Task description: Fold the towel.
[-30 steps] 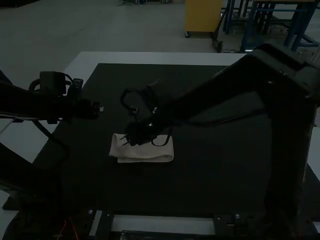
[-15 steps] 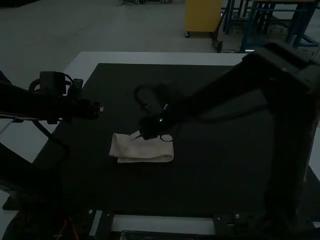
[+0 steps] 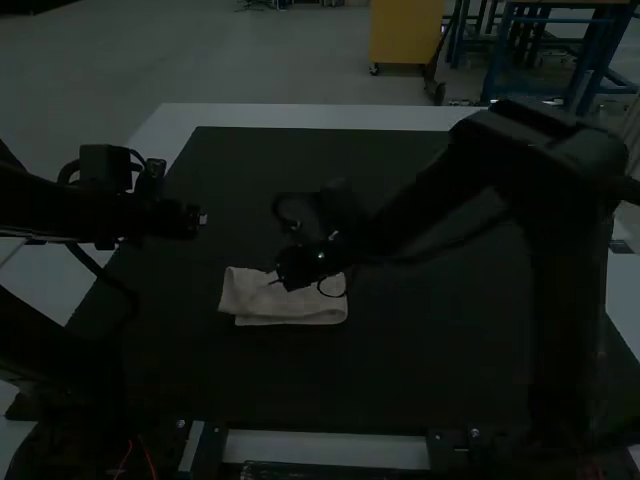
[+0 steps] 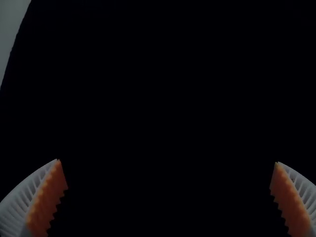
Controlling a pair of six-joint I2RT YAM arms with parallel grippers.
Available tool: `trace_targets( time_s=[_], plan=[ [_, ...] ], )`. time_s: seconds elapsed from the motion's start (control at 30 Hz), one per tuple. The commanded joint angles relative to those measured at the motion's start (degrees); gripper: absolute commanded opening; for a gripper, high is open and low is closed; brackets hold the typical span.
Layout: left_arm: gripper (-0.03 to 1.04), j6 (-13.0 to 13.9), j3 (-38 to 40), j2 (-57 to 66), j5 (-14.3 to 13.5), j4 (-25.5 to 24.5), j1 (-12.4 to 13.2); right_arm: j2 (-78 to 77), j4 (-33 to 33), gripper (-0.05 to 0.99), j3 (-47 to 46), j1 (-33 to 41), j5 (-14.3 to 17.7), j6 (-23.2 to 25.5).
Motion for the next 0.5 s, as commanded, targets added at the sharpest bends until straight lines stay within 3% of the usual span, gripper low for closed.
trace_targets(
  time_s=[0.0,0.47],
  plan=[
    [0.97,-0.5,-0.69,-1.64,-0.67,0.63,-0.06,2.03,1.32,-0.02,2.12,-0.3,-1.14,1.13],
    [0.97,-0.59,-0.69,-1.64,-0.49,1.34,-0.24,9.86,7.29,-0.02,5.46,0.23,-3.96,3.94]
  ],
)
